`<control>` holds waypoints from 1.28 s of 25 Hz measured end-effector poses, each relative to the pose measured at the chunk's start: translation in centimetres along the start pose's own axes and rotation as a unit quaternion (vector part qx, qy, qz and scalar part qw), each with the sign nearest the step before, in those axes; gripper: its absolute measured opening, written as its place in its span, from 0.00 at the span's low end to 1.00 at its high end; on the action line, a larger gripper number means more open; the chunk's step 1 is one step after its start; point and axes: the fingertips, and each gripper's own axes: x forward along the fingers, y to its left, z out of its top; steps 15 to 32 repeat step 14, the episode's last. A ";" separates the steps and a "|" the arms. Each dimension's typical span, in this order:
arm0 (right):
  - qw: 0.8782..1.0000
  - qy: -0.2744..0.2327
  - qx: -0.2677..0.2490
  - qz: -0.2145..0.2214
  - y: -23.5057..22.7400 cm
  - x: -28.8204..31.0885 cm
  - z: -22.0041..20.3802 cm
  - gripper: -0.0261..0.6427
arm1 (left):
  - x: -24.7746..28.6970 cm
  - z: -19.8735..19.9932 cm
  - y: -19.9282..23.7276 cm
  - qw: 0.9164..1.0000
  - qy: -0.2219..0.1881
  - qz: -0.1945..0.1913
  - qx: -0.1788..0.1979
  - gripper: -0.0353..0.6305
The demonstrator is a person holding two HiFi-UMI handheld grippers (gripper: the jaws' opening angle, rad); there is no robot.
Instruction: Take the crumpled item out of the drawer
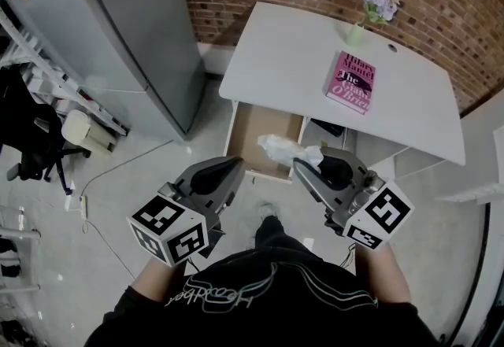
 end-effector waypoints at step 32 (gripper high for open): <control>1.000 -0.006 0.020 -0.009 -0.9 -0.1 -0.9 0.15 | 1.0 -0.6 0.2 1.000 0.002 -0.009 0.001 0.09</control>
